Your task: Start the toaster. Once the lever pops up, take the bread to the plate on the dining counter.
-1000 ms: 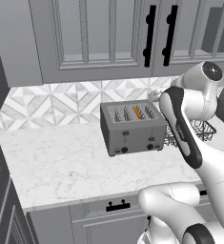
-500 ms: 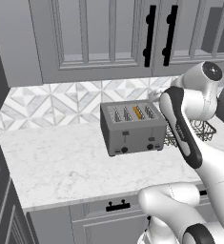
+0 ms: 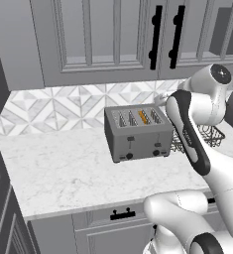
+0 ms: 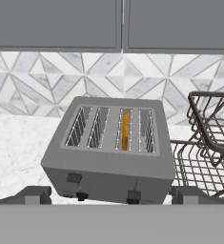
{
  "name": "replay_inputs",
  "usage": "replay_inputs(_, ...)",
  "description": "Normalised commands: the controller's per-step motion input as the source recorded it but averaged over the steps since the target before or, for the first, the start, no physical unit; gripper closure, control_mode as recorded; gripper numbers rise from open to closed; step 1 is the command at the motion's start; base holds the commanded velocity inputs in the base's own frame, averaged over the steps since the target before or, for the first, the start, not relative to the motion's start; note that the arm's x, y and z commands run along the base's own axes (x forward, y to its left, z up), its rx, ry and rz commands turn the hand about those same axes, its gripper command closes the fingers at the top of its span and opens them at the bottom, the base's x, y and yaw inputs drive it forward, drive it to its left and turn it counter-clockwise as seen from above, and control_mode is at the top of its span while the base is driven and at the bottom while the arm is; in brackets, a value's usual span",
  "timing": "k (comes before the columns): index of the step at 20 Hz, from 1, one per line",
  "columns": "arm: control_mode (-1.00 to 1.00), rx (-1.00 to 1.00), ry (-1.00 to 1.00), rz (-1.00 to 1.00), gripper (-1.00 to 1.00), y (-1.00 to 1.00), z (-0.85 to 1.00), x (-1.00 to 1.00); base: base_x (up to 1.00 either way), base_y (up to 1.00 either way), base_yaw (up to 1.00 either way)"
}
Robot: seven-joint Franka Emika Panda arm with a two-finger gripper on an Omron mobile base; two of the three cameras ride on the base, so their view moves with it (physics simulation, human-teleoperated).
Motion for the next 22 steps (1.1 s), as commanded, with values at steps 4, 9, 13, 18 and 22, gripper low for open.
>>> replay_inputs(4, -1.00, 0.00, 0.00, 0.00, -1.00, 0.00, 0.00, 0.00, 0.00, 0.00, 0.00)
replay_inputs(9, -1.00, 0.00, 0.00, 0.00, -1.00, 0.00, 0.00, 0.00, 0.00, 0.00, 0.00)
replay_inputs(13, -1.00, 0.00, 0.00, 0.00, -1.00, 0.00, 0.00, 0.00, 0.00, 0.00, 0.00)
replay_inputs(18, -1.00, 0.00, 0.00, 0.00, -1.00, 0.00, 0.00, 0.00, 0.00, 0.00, 0.00)
replay_inputs(22, -1.00, 0.00, 0.00, 0.00, -1.00, 0.00, 0.00, 0.00, 0.00, 0.00, 0.00)
